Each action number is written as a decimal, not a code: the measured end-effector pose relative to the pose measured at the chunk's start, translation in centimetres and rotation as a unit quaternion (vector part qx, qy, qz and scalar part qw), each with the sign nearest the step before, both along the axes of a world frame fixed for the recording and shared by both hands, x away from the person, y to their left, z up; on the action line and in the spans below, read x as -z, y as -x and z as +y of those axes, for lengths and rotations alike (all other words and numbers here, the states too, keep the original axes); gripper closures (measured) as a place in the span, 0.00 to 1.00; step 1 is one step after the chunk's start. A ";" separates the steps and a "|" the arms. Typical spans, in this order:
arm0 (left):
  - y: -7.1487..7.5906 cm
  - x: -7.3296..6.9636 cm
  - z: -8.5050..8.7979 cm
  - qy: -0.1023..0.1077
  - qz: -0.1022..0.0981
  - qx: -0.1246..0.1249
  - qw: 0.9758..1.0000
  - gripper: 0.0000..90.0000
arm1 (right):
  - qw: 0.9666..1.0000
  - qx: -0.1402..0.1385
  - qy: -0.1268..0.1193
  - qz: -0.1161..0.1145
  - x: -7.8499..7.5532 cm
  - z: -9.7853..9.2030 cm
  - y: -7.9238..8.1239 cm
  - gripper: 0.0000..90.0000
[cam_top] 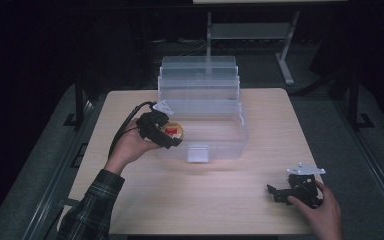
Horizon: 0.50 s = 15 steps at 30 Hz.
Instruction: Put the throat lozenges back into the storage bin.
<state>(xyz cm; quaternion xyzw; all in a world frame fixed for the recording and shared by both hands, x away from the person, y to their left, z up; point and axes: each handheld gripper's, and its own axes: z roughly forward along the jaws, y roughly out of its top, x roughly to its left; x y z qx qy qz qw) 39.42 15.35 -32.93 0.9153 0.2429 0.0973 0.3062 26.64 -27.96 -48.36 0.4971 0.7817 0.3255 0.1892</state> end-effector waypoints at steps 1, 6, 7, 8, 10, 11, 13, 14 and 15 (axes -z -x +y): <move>-0.1 0.0 0.0 -0.003 0.001 -0.002 1.000 0.22 | 1.000 0.000 0.000 0.000 0.0 0.0 0.0 0.00; -0.8 0.2 0.2 -0.006 0.001 -0.010 1.000 0.22 | 1.000 0.000 0.000 0.000 0.0 0.0 0.0 0.00; -0.9 0.1 0.3 -0.007 0.001 -0.013 1.000 0.22 | 1.000 0.000 0.000 0.000 0.0 0.0 0.0 0.00; -1.1 0.1 0.3 -0.006 0.000 -0.014 1.000 0.22 | 1.000 0.000 0.000 0.000 0.0 0.0 0.0 0.00; -1.3 0.1 0.4 -0.006 0.001 -0.018 1.000 0.22 | 1.000 0.000 0.000 0.000 0.0 0.0 0.0 0.00; -1.4 0.1 0.5 -0.010 0.000 -0.018 1.000 0.22 | 1.000 0.000 0.000 0.000 0.0 0.0 0.0 0.00; -1.7 0.2 0.5 -0.009 0.001 -0.024 1.000 0.22 | 1.000 0.000 0.000 0.000 0.0 0.0 0.0 0.00; -1.8 0.2 0.6 -0.009 -0.001 -0.024 1.000 0.22 | 1.000 0.000 0.000 0.000 0.0 0.0 0.0 0.00; -1.9 0.2 0.7 -0.011 0.000 -0.026 1.000 0.22 | 1.000 0.000 0.000 0.000 0.0 0.0 0.0 0.00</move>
